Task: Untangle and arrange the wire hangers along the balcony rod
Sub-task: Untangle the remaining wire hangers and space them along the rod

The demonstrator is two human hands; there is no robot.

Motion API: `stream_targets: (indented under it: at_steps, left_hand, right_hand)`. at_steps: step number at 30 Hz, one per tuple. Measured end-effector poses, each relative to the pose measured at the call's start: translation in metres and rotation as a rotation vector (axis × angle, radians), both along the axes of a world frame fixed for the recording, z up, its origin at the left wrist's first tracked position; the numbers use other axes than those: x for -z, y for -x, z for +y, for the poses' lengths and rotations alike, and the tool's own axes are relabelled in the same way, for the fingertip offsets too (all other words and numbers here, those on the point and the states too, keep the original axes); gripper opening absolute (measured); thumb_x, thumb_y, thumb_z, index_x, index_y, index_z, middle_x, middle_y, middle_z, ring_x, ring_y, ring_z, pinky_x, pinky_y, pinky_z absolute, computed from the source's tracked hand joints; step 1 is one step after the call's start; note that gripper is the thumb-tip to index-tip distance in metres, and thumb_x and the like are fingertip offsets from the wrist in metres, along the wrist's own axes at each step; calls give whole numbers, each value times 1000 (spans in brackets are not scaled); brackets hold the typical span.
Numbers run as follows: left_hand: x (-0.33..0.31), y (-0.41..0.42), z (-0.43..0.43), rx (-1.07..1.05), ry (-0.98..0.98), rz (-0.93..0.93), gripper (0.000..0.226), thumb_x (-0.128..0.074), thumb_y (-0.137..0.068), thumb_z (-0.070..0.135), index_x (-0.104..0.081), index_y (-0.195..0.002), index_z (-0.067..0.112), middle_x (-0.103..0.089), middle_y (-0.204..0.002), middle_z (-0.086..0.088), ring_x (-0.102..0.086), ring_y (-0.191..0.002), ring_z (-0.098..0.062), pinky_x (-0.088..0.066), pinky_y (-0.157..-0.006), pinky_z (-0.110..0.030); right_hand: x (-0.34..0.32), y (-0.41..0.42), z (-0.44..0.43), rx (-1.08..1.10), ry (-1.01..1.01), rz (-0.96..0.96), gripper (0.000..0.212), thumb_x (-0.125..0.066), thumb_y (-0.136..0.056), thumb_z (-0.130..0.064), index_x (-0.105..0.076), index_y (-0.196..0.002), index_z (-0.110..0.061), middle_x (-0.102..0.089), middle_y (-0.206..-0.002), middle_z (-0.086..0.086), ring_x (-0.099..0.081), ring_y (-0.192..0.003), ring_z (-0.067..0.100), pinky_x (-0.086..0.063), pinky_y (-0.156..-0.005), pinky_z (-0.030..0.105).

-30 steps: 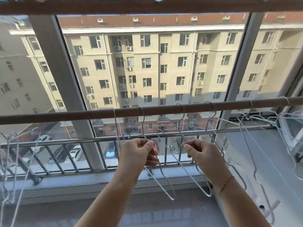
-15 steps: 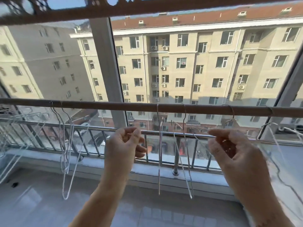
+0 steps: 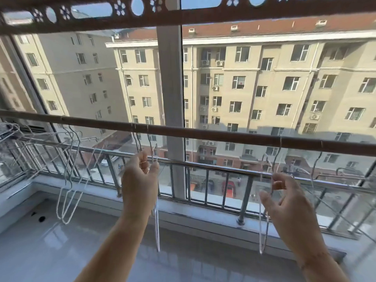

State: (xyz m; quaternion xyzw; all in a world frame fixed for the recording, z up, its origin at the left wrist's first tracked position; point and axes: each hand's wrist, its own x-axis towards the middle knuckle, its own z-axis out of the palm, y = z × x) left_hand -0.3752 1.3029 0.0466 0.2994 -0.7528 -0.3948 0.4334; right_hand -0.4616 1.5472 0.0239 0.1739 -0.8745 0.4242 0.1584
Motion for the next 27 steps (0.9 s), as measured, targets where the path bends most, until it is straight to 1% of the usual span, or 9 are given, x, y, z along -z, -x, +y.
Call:
stream_targets:
  at_steps: [5,8,10,13,14,17,20,24,27]
  left_hand:
    - [-1,2,-29,171,7,-115,40,-56,-91,19,-50,-128,7,-61,-106,-4,-57,-93,-15,-46,-78,-25]
    - [0,5,-42,294,3,-202,48,-56,-92,21,-42,-136,9,-61,-119,-7,-55,-93,-11,-40,-72,-17]
    - [0,8,-49,347,1,-227,49,-55,-92,21,-41,-138,8,-59,-127,-8,-55,-95,-11,-40,-70,-13]
    - [-1,14,-56,414,-25,-247,52,-54,-93,18,-37,-140,6,-53,-135,-12,-60,-110,-21,-47,-88,-25]
    - [0,16,-58,437,-53,-250,53,-54,-93,17,-36,-141,6,-53,-135,-14,-63,-106,-23,-50,-90,-32]
    - [-1,23,-62,464,-103,-256,46,-54,-92,16,-42,-134,4,-60,-120,-16,-67,-83,-23,-57,-79,-43]
    - [0,29,-63,412,-118,-257,35,-56,-90,17,-47,-119,0,-65,-99,-16,-68,-77,-25,-58,-74,-44]
    - [4,32,-64,440,-249,-235,43,-52,-93,15,-38,-131,2,-64,-84,-12,-71,-73,-28,-59,-71,-43]
    - [7,36,-68,450,-339,-201,44,-51,-93,10,-38,-134,-2,-65,-86,-15,-70,-64,-25,-60,-63,-39]
  right_hand:
    - [2,-3,-28,140,18,-50,39,-64,-84,-16,-53,-120,-8,-60,-80,1,-55,-67,21,-37,-68,28]
    - [7,-2,-41,164,68,-98,39,-64,-84,-18,-53,-119,-4,-57,-73,-4,-59,-64,23,-44,-65,29]
    - [10,1,-46,166,111,-137,37,-64,-85,-20,-54,-116,-3,-59,-75,-2,-61,-66,23,-50,-64,32]
    - [13,6,-53,167,151,-140,37,-65,-84,-23,-55,-114,-4,-61,-77,0,-61,-67,18,-51,-62,28]
    - [13,8,-56,174,152,-128,36,-65,-84,-23,-56,-113,-4,-60,-75,0,-60,-66,16,-48,-59,24]
    - [14,16,-63,183,177,-108,32,-66,-83,-19,-57,-110,-4,-61,-73,1,-59,-65,14,-40,-54,15]
    - [16,26,-66,184,185,-96,30,-64,-84,-13,-56,-111,-3,-64,-73,6,-61,-66,17,-40,-54,15]
    - [21,30,-69,151,219,-64,24,-55,-88,-7,-58,-112,-6,-68,-69,10,-66,-68,25,-47,-54,18]
    - [20,30,-71,114,247,-47,17,-50,-92,-11,-60,-105,-10,-65,-67,10,-61,-60,20,-46,-50,11]
